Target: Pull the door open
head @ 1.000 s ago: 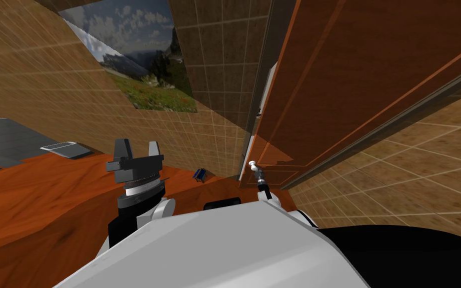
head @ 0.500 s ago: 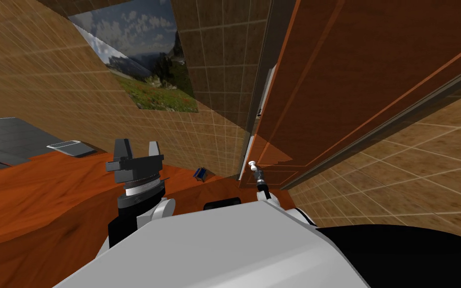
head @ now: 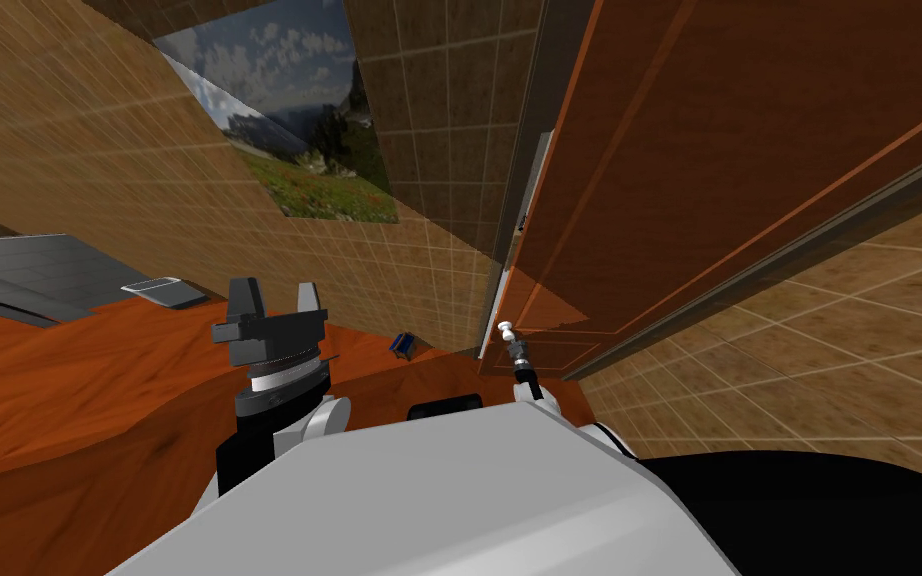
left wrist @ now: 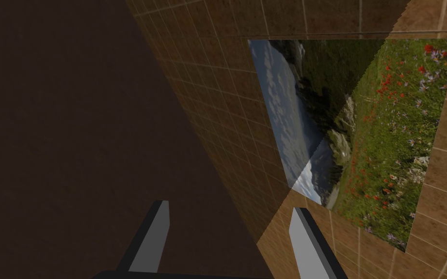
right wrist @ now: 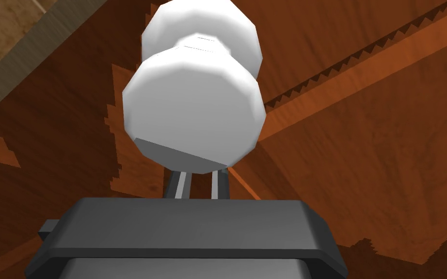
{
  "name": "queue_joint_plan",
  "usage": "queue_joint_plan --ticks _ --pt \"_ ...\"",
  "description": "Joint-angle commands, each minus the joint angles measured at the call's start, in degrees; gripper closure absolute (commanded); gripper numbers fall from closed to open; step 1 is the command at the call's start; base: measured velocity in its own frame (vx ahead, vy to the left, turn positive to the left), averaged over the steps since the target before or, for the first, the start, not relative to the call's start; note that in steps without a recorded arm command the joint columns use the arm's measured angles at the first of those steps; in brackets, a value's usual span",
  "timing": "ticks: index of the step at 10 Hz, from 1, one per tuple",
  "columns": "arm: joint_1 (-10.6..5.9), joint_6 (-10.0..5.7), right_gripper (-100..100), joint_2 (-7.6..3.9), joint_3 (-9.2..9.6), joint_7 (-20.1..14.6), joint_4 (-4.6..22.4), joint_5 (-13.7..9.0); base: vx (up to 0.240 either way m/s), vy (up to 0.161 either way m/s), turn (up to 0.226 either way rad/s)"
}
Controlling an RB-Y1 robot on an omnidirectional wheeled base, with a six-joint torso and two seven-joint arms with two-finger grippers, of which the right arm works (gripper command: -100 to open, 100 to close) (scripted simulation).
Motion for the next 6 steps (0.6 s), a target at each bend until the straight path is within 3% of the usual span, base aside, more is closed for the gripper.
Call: queue_joint_plan --ticks 1,6 --pt "-1.94 -1.39 100 0.65 1.11 -1.92 0.98 -0.04 -0.039 -0.021 0.041" --pt "-1.94 -1.39 100 0.65 1.11 -1.92 0.98 -0.04 -0.004 0.0 0.002"
